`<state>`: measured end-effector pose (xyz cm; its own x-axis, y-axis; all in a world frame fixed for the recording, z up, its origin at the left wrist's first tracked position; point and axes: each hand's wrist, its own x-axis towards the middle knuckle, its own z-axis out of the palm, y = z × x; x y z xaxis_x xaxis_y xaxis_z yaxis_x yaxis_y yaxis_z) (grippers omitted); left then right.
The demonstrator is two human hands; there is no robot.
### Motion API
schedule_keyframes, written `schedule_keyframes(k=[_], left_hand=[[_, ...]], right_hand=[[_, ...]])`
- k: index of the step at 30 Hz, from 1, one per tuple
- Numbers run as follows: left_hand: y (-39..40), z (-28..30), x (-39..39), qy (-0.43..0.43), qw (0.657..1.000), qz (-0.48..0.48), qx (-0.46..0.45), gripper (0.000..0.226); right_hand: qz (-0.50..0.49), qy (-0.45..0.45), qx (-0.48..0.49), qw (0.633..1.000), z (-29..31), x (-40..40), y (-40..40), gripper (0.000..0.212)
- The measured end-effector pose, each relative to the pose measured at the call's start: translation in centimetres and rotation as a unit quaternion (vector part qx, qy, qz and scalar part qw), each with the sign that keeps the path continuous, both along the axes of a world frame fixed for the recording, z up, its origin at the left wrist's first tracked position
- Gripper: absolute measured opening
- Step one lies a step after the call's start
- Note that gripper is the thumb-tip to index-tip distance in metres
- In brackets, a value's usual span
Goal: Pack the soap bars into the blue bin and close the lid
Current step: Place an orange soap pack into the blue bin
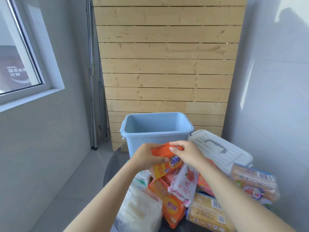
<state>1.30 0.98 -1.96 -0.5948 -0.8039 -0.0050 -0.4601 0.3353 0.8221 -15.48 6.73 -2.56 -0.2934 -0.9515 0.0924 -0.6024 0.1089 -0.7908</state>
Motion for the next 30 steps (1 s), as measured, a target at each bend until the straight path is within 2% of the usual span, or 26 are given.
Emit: schedule_keyframes(k=[3,7,11,13,18,23,27,30], left_hand=[[0.1,1.7,0.6,0.012,0.999,-0.029,-0.016,0.047],[-1.9,6.7,0.7,0.024,0.998,-0.034,-0.056,0.045],[-5.7,10.5,-0.2,0.032,0.997,-0.047,-0.052,0.036],[-7.7,10.9,-0.7,0.027,0.998,-0.049,-0.041,0.039],[-13.6,8.8,-1.7,-0.050,0.997,-0.050,-0.041,0.066],[-18.4,5.0,-2.6,-0.142,0.986,-0.074,-0.053,0.078],[-20.9,2.4,-3.5,-0.209,0.970,-0.101,-0.078,0.076],[-22.1,0.8,-4.1,-0.245,0.958,-0.111,-0.103,0.065]], right_hand=[[-0.007,-0.026,-0.042,0.999,1.2,0.0,0.7,0.029],[0.001,-0.066,-0.102,0.993,5.8,-0.5,-0.4,0.025],[-0.011,-0.087,-0.102,0.991,9.0,-1.3,-3.4,0.048],[-0.024,-0.111,-0.074,0.991,9.6,-1.7,-5.4,0.051],[-0.019,-0.209,0.056,0.976,8.4,-2.1,-11.2,0.035],[-0.024,-0.194,0.165,0.967,5.0,-2.7,-16.6,0.013],[-0.018,-0.206,0.246,0.947,2.5,-2.7,-19.9,0.015],[-0.013,-0.247,0.245,0.937,1.2,-2.7,-21.3,0.011]])
